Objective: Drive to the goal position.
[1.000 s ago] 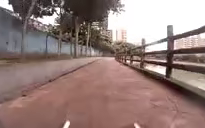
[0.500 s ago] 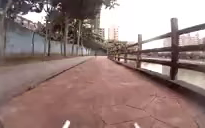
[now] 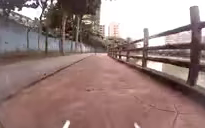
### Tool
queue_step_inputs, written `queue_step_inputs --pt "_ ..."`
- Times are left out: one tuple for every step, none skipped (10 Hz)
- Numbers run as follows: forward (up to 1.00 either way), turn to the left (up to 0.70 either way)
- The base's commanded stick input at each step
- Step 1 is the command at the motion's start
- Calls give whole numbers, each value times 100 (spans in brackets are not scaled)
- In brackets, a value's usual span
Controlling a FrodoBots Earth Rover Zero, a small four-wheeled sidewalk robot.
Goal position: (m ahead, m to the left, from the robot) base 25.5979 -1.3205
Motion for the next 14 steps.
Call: queue_step_inputs --pt "100 -40" --pt "100 -37" --pt "100 -28" --pt "100 0" --pt "100 0" --pt "100 0" --pt "100 0" --pt "100 0" --pt "100 0" --pt "100 0" --pt "100 0" --pt "100 0" --pt "100 0" --pt "100 0"
